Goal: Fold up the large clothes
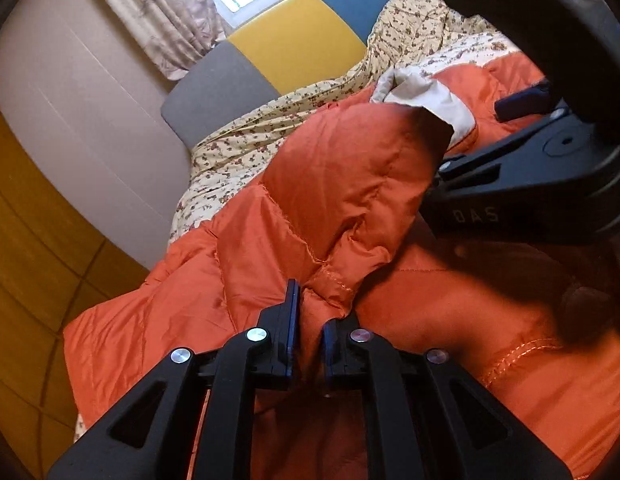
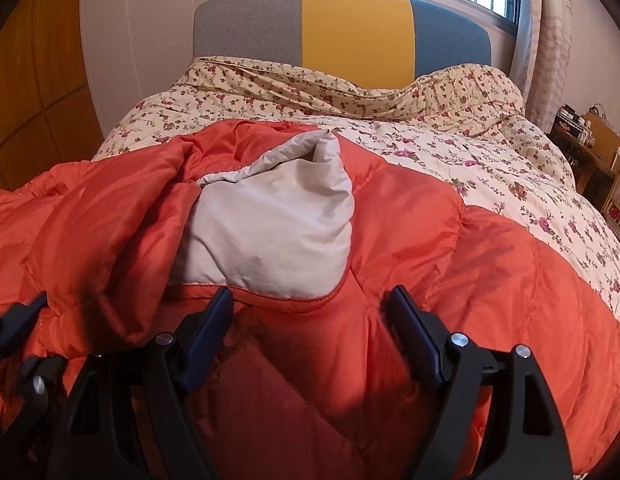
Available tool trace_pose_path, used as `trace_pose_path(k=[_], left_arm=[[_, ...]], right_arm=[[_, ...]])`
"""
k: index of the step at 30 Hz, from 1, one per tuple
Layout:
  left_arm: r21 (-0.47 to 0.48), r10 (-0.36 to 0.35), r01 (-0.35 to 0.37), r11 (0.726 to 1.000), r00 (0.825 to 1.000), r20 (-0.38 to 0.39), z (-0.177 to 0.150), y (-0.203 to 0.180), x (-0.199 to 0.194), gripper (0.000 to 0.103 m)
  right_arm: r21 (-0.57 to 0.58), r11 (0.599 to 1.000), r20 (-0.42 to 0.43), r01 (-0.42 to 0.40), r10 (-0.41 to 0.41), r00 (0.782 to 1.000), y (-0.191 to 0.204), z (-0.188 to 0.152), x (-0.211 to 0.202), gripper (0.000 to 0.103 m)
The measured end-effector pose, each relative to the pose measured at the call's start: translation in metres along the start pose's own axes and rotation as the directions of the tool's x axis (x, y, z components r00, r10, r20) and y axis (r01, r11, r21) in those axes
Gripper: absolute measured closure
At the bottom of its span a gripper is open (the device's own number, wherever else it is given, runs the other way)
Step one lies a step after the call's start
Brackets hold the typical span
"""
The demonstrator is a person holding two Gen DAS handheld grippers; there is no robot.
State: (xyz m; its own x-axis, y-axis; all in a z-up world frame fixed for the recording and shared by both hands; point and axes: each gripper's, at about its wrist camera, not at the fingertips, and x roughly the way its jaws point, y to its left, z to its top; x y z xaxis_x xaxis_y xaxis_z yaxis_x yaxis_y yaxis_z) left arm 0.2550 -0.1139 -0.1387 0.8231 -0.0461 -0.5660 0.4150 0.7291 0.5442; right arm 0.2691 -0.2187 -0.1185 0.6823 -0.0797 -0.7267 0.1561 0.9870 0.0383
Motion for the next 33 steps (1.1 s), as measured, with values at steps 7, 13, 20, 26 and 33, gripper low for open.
trace_pose_path(k=[7, 13, 20, 26, 33], left_arm=[[-0.172, -0.121, 0.148, 0.974, 0.980, 0.159, -0.004, 0.042, -0.050, 0.008], [-0.435, -0.028, 0.070, 0.898, 0.994, 0.102, -0.029, 0.115, -0.040, 0.009], [-0.688, 0.067, -0.106, 0.718, 0.994, -0.083, -0.077, 0.202, 0.005, 0.018], [-0.733, 0.012, -0.109, 0.671, 0.991, -0.136, -0.112, 0.209, 0.035, 0.018], [-0.751, -0.053, -0.083, 0.655, 0.986, -0.155, -0.127, 0.205, 0.048, 0.013]], right_arm=[[0.021, 1.000, 0.020, 0.006, -0.006, 1.000, -0.005, 0.000, -0.003, 0.024], [0.190, 0.982, 0.214, -0.004, -0.037, 0.976, -0.039, -0.006, -0.044, 0.025], [0.065, 0.993, 0.292, -0.102, 0.079, 0.953, -0.009, 0.019, -0.068, 0.022], [-0.057, 0.998, -0.011, -0.016, 0.015, 1.000, 0.035, 0.021, 0.006, 0.022], [-0.069, 0.998, -0.040, -0.013, 0.010, 0.999, 0.041, 0.014, 0.019, 0.020]])
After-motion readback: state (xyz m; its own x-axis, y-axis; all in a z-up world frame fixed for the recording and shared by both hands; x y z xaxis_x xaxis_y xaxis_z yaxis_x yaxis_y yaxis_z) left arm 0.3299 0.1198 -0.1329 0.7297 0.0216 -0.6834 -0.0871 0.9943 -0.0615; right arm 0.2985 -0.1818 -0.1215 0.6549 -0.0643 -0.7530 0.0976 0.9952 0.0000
